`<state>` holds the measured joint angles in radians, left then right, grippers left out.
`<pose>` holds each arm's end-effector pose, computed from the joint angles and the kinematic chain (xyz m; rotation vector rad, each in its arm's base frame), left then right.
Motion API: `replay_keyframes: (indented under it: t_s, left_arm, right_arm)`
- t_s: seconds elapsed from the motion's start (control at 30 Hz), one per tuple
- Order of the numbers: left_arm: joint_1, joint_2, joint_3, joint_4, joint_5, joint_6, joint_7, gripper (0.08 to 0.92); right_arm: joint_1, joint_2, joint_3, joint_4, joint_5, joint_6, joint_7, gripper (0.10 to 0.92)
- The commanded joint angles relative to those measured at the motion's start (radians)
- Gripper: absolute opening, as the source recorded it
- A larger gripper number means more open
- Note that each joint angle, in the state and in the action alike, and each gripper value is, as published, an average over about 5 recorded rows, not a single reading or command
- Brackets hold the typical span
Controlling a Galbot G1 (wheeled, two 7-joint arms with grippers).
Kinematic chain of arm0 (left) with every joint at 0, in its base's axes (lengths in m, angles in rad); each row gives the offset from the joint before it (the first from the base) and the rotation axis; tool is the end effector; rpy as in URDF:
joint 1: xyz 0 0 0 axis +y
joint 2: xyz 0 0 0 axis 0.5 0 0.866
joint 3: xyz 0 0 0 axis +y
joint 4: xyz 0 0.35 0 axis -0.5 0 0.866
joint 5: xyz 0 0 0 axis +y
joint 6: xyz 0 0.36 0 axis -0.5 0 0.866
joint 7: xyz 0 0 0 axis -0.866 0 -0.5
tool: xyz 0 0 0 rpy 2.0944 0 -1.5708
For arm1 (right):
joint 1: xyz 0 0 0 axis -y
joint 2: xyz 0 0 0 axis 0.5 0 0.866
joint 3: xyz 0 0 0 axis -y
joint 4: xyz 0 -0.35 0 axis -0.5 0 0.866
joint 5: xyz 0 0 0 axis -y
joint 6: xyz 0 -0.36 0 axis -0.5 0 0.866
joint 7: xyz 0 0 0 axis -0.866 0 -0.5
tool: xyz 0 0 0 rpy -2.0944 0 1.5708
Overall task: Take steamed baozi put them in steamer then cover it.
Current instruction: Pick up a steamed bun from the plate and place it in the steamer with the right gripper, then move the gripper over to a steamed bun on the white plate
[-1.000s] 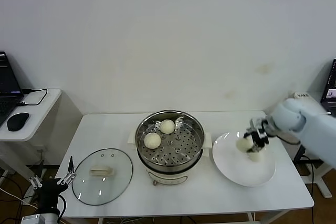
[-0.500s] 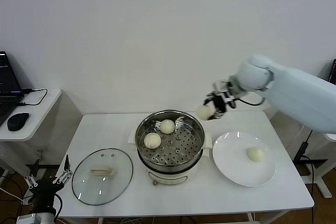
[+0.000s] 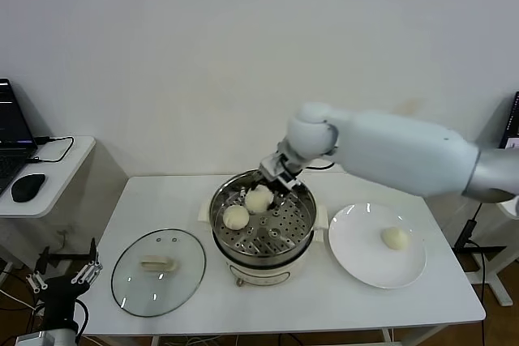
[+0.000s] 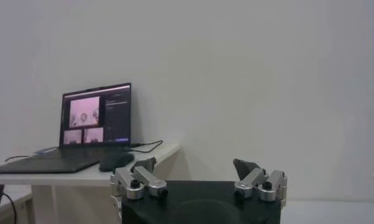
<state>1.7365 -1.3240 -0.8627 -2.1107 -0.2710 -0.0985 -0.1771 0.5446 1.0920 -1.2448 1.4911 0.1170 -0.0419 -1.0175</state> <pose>0.1390 0.1399 -0.2893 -0.4924 3.0719 0.2016 0.4996 0.1379 -0.0600 1.9236 -1.0308 2.0105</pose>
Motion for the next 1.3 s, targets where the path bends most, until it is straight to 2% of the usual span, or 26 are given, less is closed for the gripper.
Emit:
replay_keyframes:
  t_s: [0.03, 0.67, 0.97, 1.1, 1.3]
  left_arm:
    - [0.002, -0.006, -0.01, -0.002, -0.001, -0.002, -0.003, 0.823]
    - [-0.001, -0.018, -0.002, -0.001, 0.001, -0.004, -0.004, 0.823]
    - [-0.006, -0.01, -0.005, -0.008, -0.002, -0.001, -0.004, 0.823]
    - [-0.005, -0.003, -0.01, -0.013, -0.003, 0.0, -0.003, 0.823]
    - [-0.007, 0.015, -0.012, -0.013, -0.004, 0.0, 0.0, 0.823]
  right_arm:
    - [0.001, 0.069, -0.079, 0.007, -0.145, 0.213, 0.009, 0.602]
    - [-0.007, 0.014, -0.107, 0.096, -0.155, 0.265, -0.006, 0.608]
    - [0.022, -0.036, -0.057, 0.085, -0.154, 0.257, 0.004, 0.802]
    - [0.047, -0.109, 0.013, 0.071, -0.136, 0.189, -0.023, 0.821]
    - [0.063, -0.28, 0.108, 0.079, -0.061, -0.057, -0.104, 0.823]
